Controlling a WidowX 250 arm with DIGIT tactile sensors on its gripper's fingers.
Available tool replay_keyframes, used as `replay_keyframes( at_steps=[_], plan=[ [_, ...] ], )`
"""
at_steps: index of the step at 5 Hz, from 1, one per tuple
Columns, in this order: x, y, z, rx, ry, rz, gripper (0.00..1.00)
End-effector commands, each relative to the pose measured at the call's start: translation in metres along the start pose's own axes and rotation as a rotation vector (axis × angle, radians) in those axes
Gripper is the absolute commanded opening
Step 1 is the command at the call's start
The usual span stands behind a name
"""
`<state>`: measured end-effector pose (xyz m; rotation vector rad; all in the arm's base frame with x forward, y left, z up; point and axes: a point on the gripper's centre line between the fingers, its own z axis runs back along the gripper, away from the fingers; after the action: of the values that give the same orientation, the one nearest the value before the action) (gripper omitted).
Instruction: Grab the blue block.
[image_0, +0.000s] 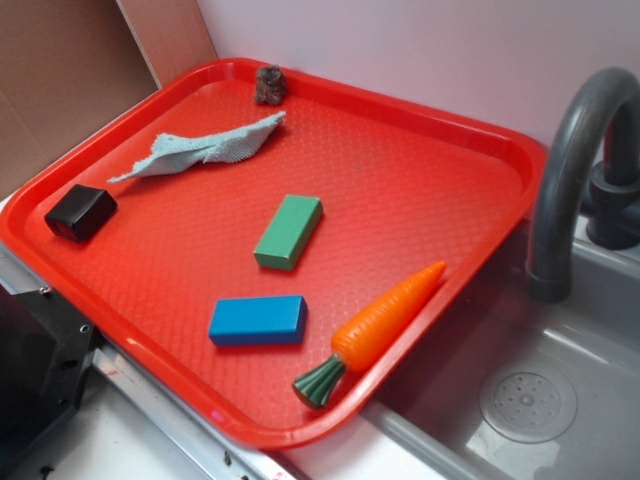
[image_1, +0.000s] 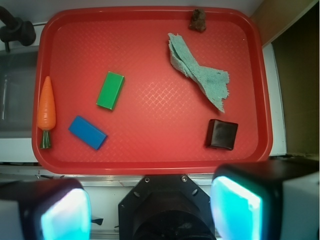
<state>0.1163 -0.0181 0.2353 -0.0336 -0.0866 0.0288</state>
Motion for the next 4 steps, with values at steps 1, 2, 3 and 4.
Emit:
replay_keyframes(
  at_steps=[1,2,3,4],
  plan=[
    [0.000,0.000,0.000,0.000,0.000,0.000,1.00],
    [0.021,-0.017,-0.016,0.010,-0.040,-0.252,1.00],
    [0.040,-0.052,-0.030,0.040,-0.086,-0.506,1.00],
    [0.042,-0.076,-0.040,-0.042,-0.102,-0.748,1.00]
  ],
)
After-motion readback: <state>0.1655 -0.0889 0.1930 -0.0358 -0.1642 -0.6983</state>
